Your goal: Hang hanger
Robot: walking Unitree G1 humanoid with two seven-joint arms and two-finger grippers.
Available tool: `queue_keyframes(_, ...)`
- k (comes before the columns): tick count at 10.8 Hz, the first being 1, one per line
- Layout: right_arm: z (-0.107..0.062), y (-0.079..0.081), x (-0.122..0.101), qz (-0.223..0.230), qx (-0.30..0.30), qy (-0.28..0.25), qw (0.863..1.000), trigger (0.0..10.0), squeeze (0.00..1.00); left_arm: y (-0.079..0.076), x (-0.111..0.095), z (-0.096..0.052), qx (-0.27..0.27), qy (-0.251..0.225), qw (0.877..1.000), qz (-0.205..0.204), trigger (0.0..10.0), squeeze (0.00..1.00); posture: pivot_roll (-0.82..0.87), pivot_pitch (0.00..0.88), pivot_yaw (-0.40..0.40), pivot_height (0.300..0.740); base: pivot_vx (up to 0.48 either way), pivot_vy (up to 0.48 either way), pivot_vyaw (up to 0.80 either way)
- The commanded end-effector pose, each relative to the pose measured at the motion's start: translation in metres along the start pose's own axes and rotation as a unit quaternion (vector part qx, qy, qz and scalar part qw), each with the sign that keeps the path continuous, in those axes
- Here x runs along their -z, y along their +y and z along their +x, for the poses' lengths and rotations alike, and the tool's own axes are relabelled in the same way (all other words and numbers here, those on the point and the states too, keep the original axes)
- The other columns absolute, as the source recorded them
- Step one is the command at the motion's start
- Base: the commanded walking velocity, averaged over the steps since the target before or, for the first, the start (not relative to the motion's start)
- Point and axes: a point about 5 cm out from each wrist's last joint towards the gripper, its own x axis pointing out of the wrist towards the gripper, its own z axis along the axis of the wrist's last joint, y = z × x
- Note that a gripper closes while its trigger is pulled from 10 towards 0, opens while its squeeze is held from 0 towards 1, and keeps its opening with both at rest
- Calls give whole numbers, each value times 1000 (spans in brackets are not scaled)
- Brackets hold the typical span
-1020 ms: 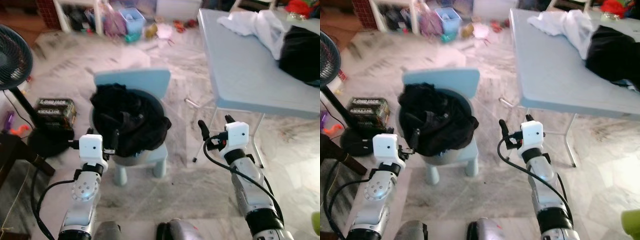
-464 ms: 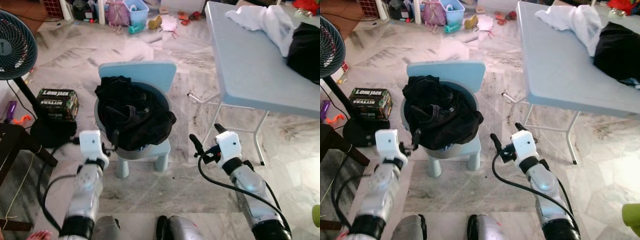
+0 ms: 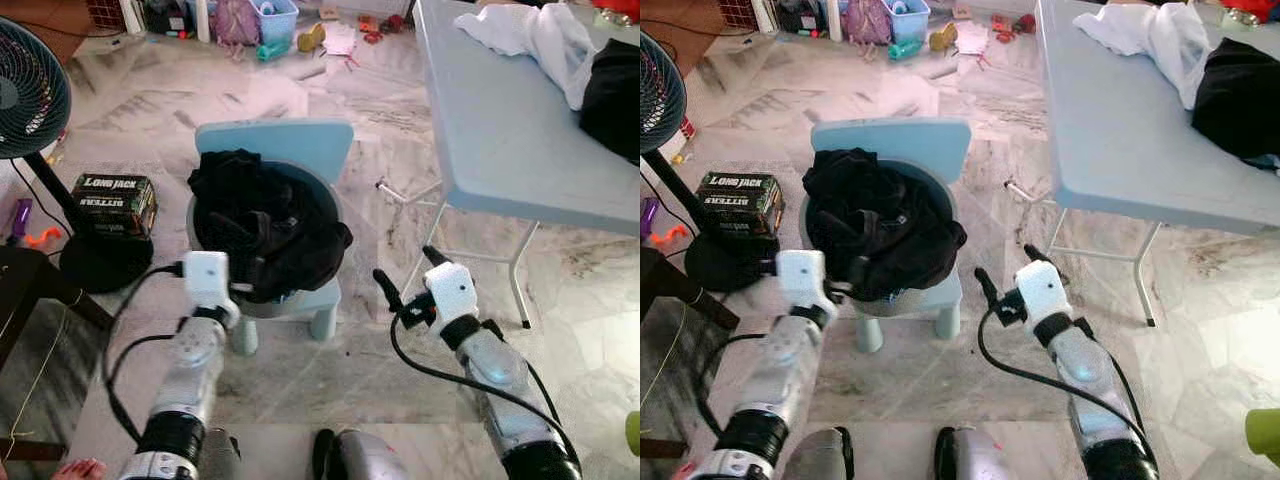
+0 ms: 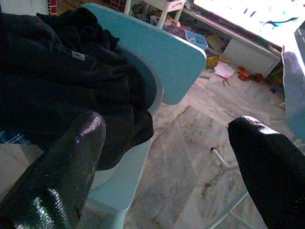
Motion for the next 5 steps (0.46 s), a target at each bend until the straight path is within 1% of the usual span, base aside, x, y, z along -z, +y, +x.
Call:
queue_keyframes(1, -1, -5, 1, -6, 7, 6, 1000, 10000, 0, -10, 9, -2, 23, 21, 1000, 6, 10000, 0, 11, 167, -115, 740, 0, 0, 0)
queue_keyframes(3, -1, -3, 1, -7, 7, 7, 1000, 10000, 0, -14, 10, -2, 30, 20, 999, 4, 10000, 0, 10, 168, -113, 740, 0, 0, 0)
queue_keyframes(4, -2, -2, 2, -7, 8, 7, 1000, 10000, 0, -12, 8, 1, 29, 19, 999, 6, 10000, 0, 8, 172, -114, 740, 0, 0, 0)
queue_keyframes(5, -3, -1, 2, -7, 7, 8, 1000, 10000, 0, -8, 6, 8, 26, 21, 999, 13, 10000, 0, 4, 173, -116, 740, 0, 0, 0)
